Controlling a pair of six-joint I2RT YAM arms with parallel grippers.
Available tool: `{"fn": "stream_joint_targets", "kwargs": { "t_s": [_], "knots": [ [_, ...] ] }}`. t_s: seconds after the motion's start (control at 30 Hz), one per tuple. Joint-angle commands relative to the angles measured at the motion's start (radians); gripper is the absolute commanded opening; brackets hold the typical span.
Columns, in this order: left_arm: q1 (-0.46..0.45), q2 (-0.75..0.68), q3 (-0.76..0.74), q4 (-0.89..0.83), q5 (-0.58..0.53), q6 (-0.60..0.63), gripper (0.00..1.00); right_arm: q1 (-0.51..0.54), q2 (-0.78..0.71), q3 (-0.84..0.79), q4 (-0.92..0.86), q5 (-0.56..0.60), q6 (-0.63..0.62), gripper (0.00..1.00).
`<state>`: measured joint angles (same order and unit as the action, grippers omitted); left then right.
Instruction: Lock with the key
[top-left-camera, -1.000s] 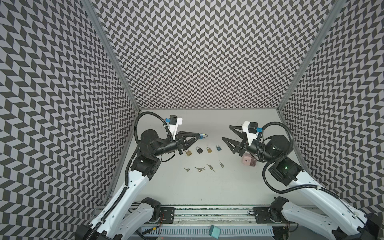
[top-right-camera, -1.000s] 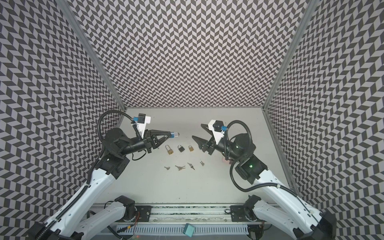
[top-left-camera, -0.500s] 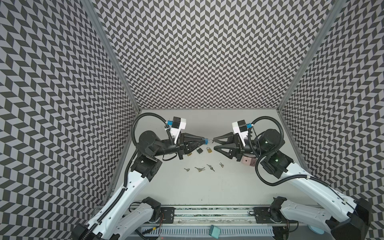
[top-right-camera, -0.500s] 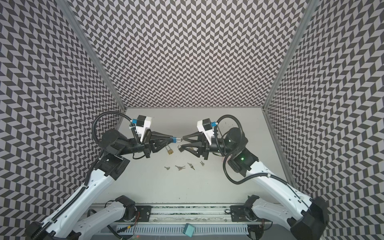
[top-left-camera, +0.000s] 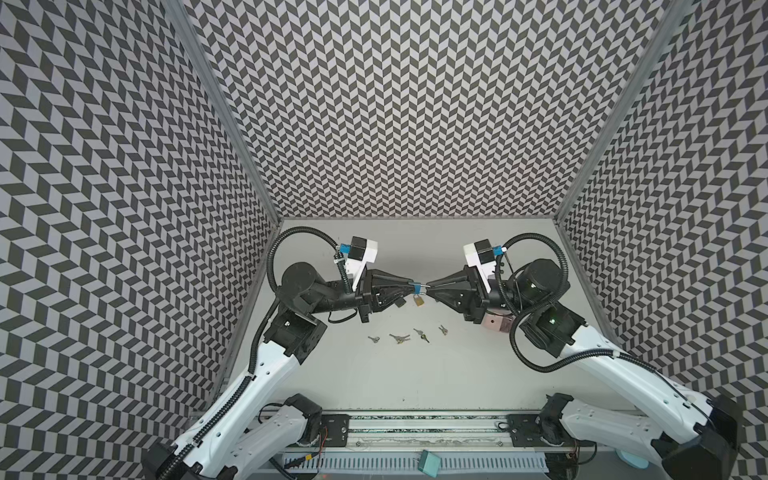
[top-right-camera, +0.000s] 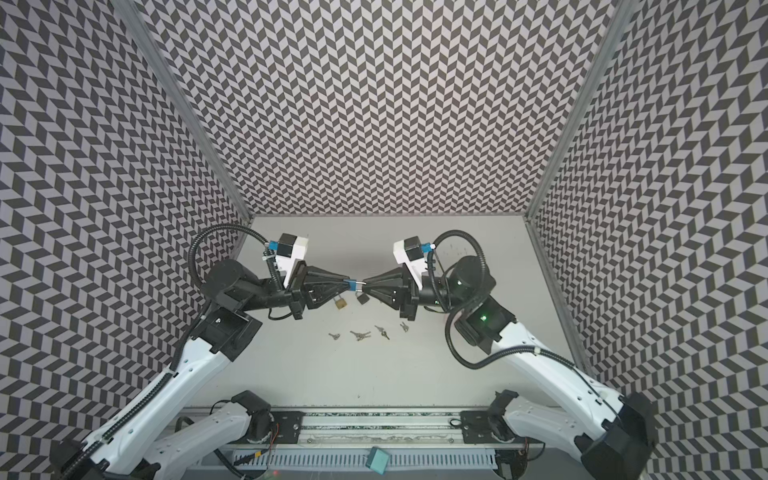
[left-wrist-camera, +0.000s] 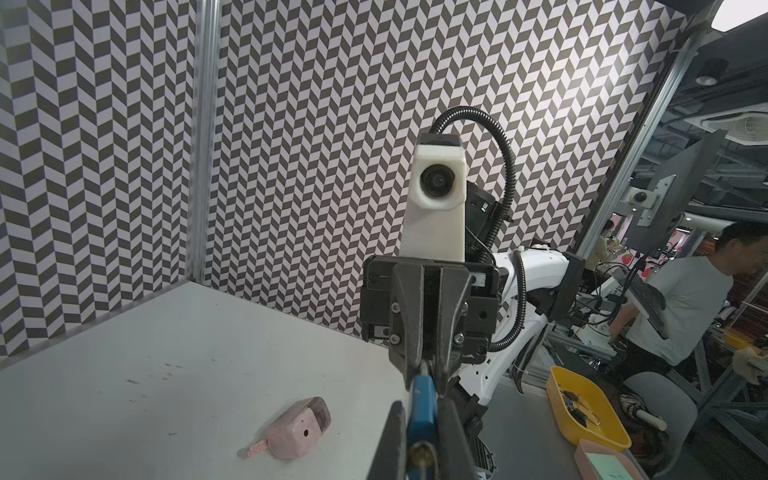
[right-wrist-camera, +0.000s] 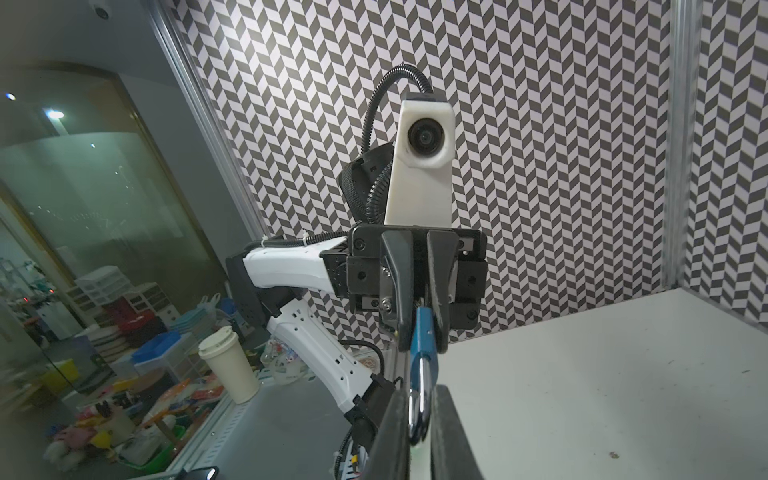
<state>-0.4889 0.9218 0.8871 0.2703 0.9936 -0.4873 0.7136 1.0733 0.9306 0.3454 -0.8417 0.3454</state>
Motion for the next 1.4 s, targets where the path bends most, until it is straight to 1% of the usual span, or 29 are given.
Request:
{"fn": "stream_joint_targets", "kwargs": {
  "t_s": [0.0, 0.1, 0.17, 0.23, 0.37, 0.47, 0.53, 0.6, 0.73, 0.83, 0.9, 0.97, 1.1, 1.23, 1.27, 1.33, 1.37],
  "knots": [
    [-0.002, -0.006, 0.03, 0.027, -0.002, 0.015, 0.0, 0.012, -0.003, 0.014, 0.058, -0.012, 0.012, 0.06],
    [-0.003, -0.01, 0.031, 0.024, -0.006, 0.015, 0.0, 0.012, -0.004, 0.012, 0.048, -0.011, 0.008, 0.0],
    [-0.004, -0.013, 0.03, 0.023, -0.011, 0.014, 0.0, 0.012, -0.009, 0.012, 0.041, -0.008, 0.0, 0.0],
    [-0.004, -0.014, 0.03, 0.021, -0.013, 0.012, 0.0, 0.012, -0.018, 0.012, 0.018, 0.008, -0.033, 0.0],
    [-0.002, -0.021, 0.032, 0.012, -0.024, 0.012, 0.0, 0.012, -0.047, 0.024, -0.072, 0.049, -0.152, 0.0],
    [-0.002, -0.026, 0.035, -0.003, -0.032, 0.012, 0.0, 0.012, -0.078, 0.028, -0.139, 0.113, -0.26, 0.0],
    [-0.002, -0.028, 0.034, -0.006, -0.031, 0.008, 0.0, 0.012, -0.101, 0.018, -0.153, 0.146, -0.314, 0.0],
    [-0.004, -0.025, 0.033, -0.006, -0.027, 0.005, 0.0, 0.012, -0.121, 0.005, -0.143, 0.161, -0.327, 0.0],
    [-0.006, -0.016, 0.033, -0.003, -0.017, -0.003, 0.0, 0.012, -0.116, 0.027, -0.143, 0.124, -0.282, 0.0],
    [-0.017, -0.011, 0.033, 0.0, -0.02, -0.004, 0.18, 0.012, -0.11, 0.031, -0.118, 0.09, -0.225, 0.0],
    [-0.017, -0.008, 0.033, 0.0, -0.027, -0.006, 0.27, 0.012, -0.11, 0.025, -0.085, 0.077, -0.177, 0.0],
    [-0.02, -0.006, 0.032, 0.0, -0.034, -0.006, 0.32, 0.012, -0.107, 0.022, -0.056, 0.059, -0.134, 0.0],
    [-0.019, 0.0, 0.026, -0.002, -0.048, -0.004, 0.43, 0.014, -0.103, 0.018, -0.027, 0.055, -0.089, 0.0],
    [-0.022, 0.013, 0.027, -0.002, -0.049, -0.007, 0.64, 0.014, -0.097, 0.022, -0.037, 0.049, -0.087, 0.0],
    [-0.023, 0.017, 0.029, 0.0, -0.049, -0.006, 0.68, 0.014, -0.095, 0.024, -0.044, 0.05, -0.091, 0.0],
    [-0.032, 0.02, 0.032, 0.0, -0.048, -0.001, 0.73, 0.014, -0.09, 0.027, -0.052, 0.049, -0.095, 0.0],
    [-0.038, 0.022, 0.035, -0.001, -0.046, 0.001, 0.73, 0.013, -0.089, 0.028, -0.056, 0.046, -0.097, 0.0]
  ]
}}
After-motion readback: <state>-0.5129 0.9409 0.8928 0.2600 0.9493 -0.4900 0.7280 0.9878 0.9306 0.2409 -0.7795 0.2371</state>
